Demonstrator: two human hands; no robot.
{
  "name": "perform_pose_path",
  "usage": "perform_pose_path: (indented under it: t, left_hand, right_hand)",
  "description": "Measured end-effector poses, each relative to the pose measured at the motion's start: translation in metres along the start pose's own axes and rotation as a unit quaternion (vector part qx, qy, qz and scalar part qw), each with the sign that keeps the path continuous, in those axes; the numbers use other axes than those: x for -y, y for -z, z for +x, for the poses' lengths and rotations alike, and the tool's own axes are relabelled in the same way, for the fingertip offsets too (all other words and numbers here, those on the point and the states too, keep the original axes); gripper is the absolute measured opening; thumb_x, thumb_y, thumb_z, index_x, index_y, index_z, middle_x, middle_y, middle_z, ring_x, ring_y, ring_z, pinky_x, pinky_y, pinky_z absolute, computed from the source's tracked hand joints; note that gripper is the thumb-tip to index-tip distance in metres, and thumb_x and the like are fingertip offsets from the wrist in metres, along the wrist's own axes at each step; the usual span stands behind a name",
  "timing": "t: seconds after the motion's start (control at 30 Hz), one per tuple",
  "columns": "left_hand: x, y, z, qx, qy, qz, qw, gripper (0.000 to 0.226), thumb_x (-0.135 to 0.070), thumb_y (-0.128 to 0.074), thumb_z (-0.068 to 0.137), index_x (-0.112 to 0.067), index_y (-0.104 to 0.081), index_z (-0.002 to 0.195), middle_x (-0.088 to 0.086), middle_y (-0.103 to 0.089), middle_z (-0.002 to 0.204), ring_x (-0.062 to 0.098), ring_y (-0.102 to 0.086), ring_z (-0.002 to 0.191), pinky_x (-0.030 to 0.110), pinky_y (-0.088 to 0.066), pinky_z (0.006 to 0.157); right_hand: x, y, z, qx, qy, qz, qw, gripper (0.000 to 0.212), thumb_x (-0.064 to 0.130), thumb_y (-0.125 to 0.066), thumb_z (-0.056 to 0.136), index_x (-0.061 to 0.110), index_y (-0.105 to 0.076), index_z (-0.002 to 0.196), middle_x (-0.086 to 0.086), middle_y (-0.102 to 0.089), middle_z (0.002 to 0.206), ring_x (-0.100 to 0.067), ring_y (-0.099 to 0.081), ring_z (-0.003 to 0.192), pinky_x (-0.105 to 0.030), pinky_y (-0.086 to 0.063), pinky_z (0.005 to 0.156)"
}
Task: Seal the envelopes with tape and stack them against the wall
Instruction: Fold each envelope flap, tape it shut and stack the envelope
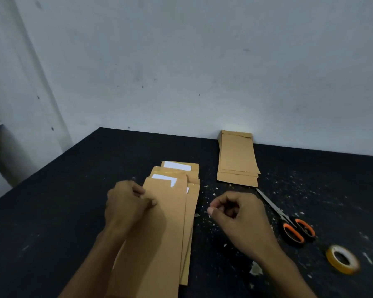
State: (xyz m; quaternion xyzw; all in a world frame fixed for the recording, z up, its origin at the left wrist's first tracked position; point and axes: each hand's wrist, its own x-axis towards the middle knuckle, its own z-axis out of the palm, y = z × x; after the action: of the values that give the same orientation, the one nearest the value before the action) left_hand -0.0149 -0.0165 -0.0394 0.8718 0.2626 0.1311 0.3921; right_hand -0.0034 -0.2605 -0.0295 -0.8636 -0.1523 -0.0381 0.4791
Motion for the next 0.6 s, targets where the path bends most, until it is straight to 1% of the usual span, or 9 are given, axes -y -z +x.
perform_pose_path:
  t: [0.1, 0.17, 0.23, 0.3, 0.37, 0.43, 0.5, 0.53, 0.6]
  left_hand:
    - [0.005, 0.000, 0.002, -0.001, 0.025, -0.037, 0.999, 0.056, -0.017, -0.094, 0.062, -0.010, -0.064, 0.109, 0.008, -0.066, 0.104, 0.027, -0.063, 0.102, 0.046, -0.054, 0.089]
    - [0.005, 0.002, 0.004, 0.002, 0.050, -0.066, 0.997, 0.062, -0.010, -0.093, 0.061, -0.006, -0.064, 0.115, 0.011, -0.067, 0.109, 0.028, -0.063, 0.104, 0.042, -0.054, 0.089]
    - [0.005, 0.005, 0.008, 0.019, 0.069, -0.097, 0.993, 0.051, -0.004, -0.092, 0.061, -0.005, -0.070, 0.106, 0.011, -0.071, 0.101, 0.026, -0.066, 0.094, 0.037, -0.054, 0.079]
    - [0.006, 0.008, 0.010, 0.041, 0.071, -0.113, 0.990, 0.031, 0.000, -0.089, 0.063, -0.007, -0.074, 0.090, 0.010, -0.073, 0.090, 0.024, -0.068, 0.086, 0.037, -0.056, 0.075]
    - [0.007, 0.010, 0.011, 0.046, 0.056, -0.121, 0.990, 0.017, 0.000, -0.085, 0.070, -0.008, -0.075, 0.081, 0.008, -0.074, 0.085, 0.024, -0.069, 0.084, 0.036, -0.057, 0.074]
    - [0.009, 0.011, 0.010, 0.046, 0.027, -0.138, 0.989, 0.010, -0.001, -0.080, 0.077, -0.010, -0.076, 0.078, 0.003, -0.074, 0.083, 0.020, -0.069, 0.083, 0.033, -0.056, 0.071]
    - [0.007, 0.012, 0.008, 0.033, -0.002, -0.157, 0.987, 0.015, -0.002, -0.075, 0.083, -0.017, -0.076, 0.080, -0.004, -0.072, 0.085, 0.014, -0.067, 0.085, 0.031, -0.054, 0.072]
    - [0.006, 0.013, 0.008, 0.026, -0.013, -0.164, 0.986, 0.017, -0.003, -0.073, 0.084, -0.019, -0.076, 0.086, -0.005, -0.072, 0.087, 0.013, -0.067, 0.087, 0.033, -0.056, 0.076]
    - [0.003, 0.014, 0.008, 0.022, -0.027, -0.150, 0.988, 0.021, -0.003, -0.072, 0.086, -0.017, -0.073, 0.102, -0.005, -0.072, 0.090, 0.013, -0.068, 0.088, 0.038, -0.057, 0.084]
  right_hand:
    - [0.001, 0.001, -0.006, -0.010, 0.000, -0.004, 1.000, 0.013, 0.020, -0.080, 0.082, 0.026, -0.073, 0.072, 0.008, -0.069, 0.071, -0.008, -0.063, 0.063, -0.024, -0.055, 0.060]
    - [0.001, 0.001, -0.008, -0.012, -0.002, -0.005, 1.000, 0.013, 0.020, -0.080, 0.081, 0.026, -0.073, 0.072, 0.007, -0.069, 0.070, -0.011, -0.063, 0.064, -0.028, -0.056, 0.061]
    - [0.002, 0.002, -0.011, -0.013, -0.005, -0.001, 1.000, 0.013, 0.020, -0.080, 0.081, 0.026, -0.073, 0.072, 0.007, -0.069, 0.070, -0.013, -0.063, 0.064, -0.029, -0.056, 0.061]
    - [0.004, 0.003, -0.013, -0.009, -0.011, 0.006, 1.000, 0.013, 0.019, -0.080, 0.081, 0.025, -0.073, 0.072, 0.007, -0.070, 0.071, -0.014, -0.064, 0.064, -0.029, -0.056, 0.062]
    - [0.008, 0.005, -0.015, -0.002, -0.018, 0.014, 1.000, 0.012, 0.019, -0.080, 0.082, 0.024, -0.073, 0.073, 0.007, -0.070, 0.071, -0.014, -0.064, 0.065, -0.030, -0.057, 0.063]
    - [0.011, 0.007, -0.015, 0.003, -0.020, 0.015, 1.000, 0.012, 0.019, -0.080, 0.082, 0.024, -0.073, 0.073, 0.007, -0.070, 0.072, -0.012, -0.064, 0.063, -0.029, -0.057, 0.063]
    - [0.015, 0.010, -0.013, 0.002, -0.015, 0.010, 1.000, 0.012, 0.020, -0.079, 0.082, 0.026, -0.073, 0.073, 0.009, -0.070, 0.074, -0.008, -0.064, 0.065, -0.027, -0.058, 0.064]
    - [0.017, 0.013, -0.012, 0.000, -0.010, 0.008, 1.000, 0.012, 0.020, -0.079, 0.083, 0.026, -0.073, 0.074, 0.010, -0.071, 0.074, -0.006, -0.064, 0.067, -0.026, -0.057, 0.065]
    - [0.022, 0.016, -0.009, -0.006, 0.001, 0.010, 1.000, 0.012, 0.019, -0.079, 0.083, 0.026, -0.073, 0.074, 0.010, -0.071, 0.074, -0.007, -0.065, 0.068, -0.024, -0.057, 0.065]
